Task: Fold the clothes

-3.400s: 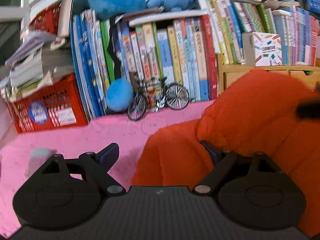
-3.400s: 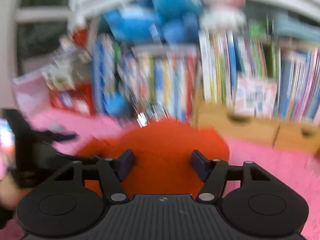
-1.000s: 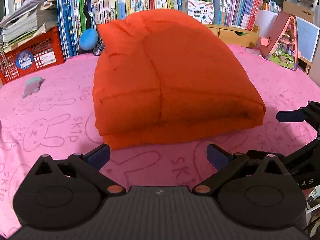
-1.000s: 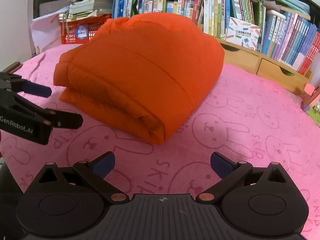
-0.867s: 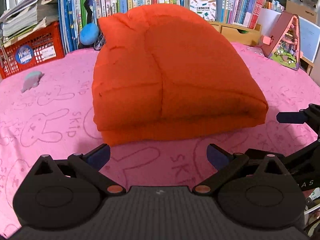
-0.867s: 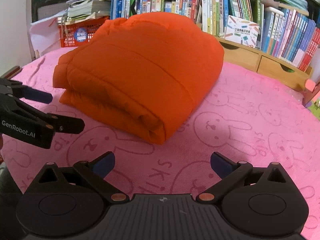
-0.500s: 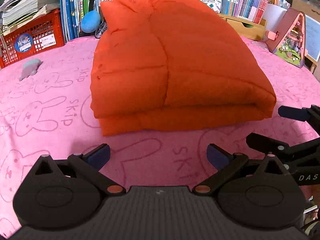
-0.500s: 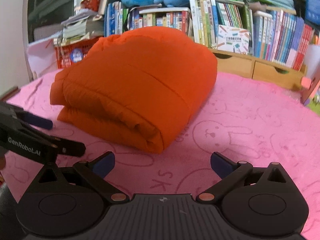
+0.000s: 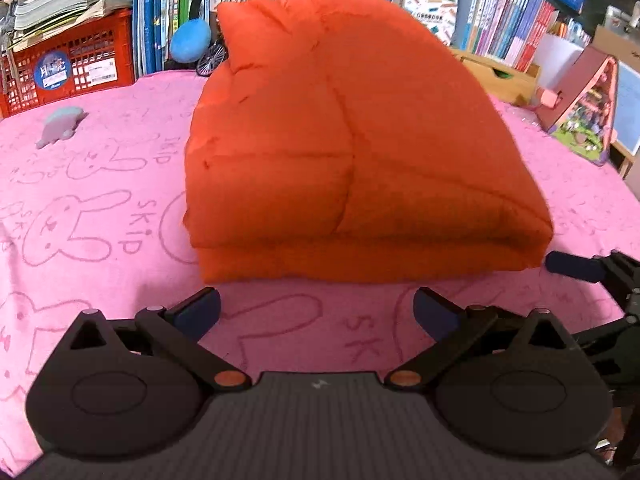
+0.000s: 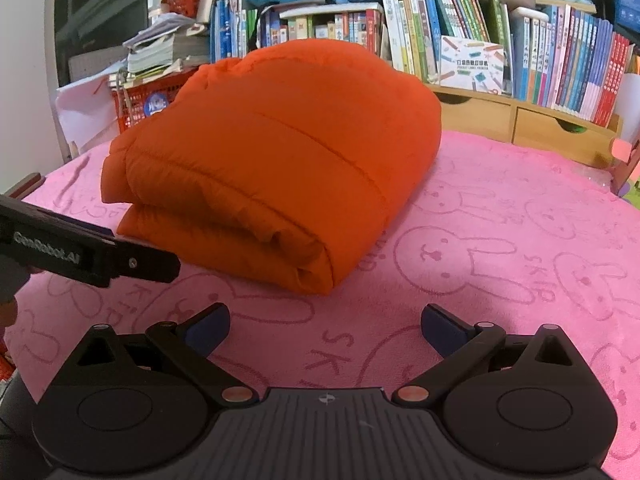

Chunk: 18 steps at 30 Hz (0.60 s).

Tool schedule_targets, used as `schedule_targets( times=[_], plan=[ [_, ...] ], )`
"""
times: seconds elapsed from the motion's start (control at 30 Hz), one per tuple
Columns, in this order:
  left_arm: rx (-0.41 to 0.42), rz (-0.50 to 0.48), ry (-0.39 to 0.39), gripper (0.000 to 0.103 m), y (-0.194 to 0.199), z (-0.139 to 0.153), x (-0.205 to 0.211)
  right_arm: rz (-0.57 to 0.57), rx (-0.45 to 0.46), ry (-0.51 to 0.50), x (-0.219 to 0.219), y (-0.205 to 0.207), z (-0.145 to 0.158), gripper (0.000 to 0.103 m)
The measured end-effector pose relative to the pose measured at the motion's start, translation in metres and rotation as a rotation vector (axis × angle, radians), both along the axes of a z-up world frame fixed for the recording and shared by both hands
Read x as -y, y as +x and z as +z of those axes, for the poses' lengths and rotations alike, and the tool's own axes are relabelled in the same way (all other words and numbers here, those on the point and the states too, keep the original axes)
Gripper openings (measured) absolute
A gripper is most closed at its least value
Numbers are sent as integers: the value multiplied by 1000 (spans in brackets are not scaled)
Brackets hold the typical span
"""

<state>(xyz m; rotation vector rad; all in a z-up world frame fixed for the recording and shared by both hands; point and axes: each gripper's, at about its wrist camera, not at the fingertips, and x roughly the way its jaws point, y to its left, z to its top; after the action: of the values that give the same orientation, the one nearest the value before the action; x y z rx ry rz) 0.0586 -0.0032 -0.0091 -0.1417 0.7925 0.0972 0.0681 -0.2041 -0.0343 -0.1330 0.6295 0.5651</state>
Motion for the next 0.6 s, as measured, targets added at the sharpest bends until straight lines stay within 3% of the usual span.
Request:
schedule_targets(
  times=[0.5,0.6],
  plan=[
    [10,-11,55,103,1,-3,5,-5,4,2,1,-1,0,103],
    [39,36,101,103,-6,8,-1,-21,13,15,3,-1,1,103]
  ],
)
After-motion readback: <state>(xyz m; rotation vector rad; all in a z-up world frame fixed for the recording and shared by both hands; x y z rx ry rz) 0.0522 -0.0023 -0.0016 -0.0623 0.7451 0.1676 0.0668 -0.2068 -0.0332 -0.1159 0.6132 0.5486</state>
